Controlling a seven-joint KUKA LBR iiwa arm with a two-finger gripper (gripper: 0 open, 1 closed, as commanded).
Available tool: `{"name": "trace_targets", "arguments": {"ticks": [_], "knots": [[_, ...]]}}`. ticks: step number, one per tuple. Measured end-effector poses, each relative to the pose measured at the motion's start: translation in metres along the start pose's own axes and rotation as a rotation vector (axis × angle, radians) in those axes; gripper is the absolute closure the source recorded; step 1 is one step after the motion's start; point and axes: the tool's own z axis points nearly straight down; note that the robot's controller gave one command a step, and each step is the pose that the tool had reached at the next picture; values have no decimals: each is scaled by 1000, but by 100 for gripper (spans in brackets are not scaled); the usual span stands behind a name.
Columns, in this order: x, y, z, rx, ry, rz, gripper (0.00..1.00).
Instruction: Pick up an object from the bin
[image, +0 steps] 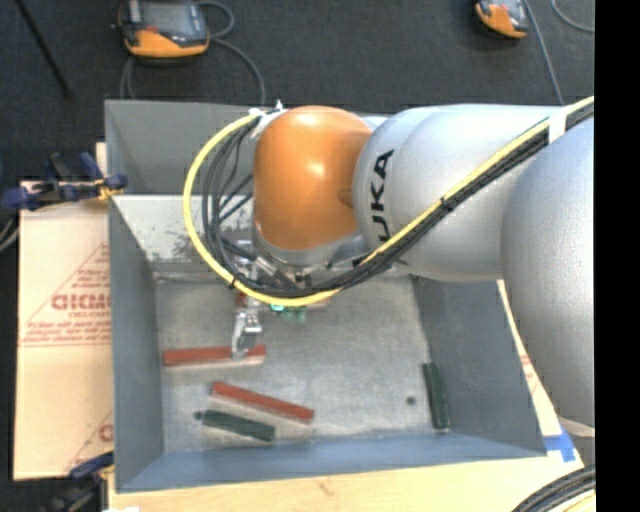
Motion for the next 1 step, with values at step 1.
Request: {"name": "trace_targets", "arguments": {"ticks": [1], "knots": [[-1,-1,-4,-1,-6,3,0]]}}
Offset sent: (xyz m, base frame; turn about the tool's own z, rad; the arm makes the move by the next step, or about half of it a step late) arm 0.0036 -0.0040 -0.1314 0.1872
